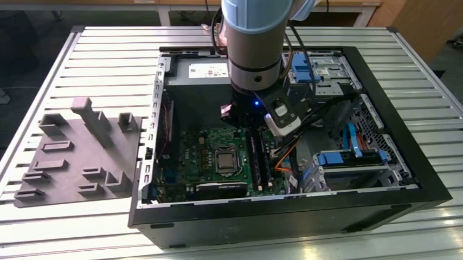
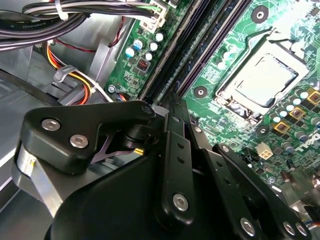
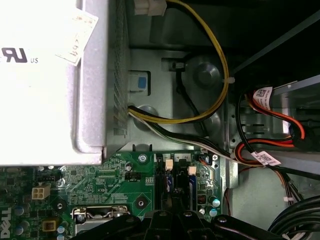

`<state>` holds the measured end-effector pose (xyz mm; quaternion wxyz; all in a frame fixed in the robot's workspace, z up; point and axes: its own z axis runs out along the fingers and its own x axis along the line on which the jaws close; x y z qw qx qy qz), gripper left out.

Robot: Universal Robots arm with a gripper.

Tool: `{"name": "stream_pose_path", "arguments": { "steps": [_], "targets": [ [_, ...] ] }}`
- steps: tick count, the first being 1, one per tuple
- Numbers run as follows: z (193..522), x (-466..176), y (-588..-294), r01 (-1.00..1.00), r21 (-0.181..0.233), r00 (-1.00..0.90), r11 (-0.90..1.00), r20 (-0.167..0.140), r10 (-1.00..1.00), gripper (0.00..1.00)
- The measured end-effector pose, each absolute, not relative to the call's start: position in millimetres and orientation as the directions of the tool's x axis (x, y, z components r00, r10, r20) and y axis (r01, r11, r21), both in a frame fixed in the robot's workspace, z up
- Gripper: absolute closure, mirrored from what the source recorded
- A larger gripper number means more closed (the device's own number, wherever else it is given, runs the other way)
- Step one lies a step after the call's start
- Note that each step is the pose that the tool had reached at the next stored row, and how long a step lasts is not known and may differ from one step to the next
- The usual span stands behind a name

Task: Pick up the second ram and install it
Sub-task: 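Press down the second ram until it locks into place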

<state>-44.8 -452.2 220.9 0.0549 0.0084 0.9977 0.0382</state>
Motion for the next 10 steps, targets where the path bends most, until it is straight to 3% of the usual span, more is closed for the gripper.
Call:
{"name": "stream_pose_path", "arguments": {
  "steps": [10],
  "targets": [
    [219.3,-44.8,-452.3,0.013,0.077,-0.994,0.997,-0.109,0.021,0.89]
  ]
}}
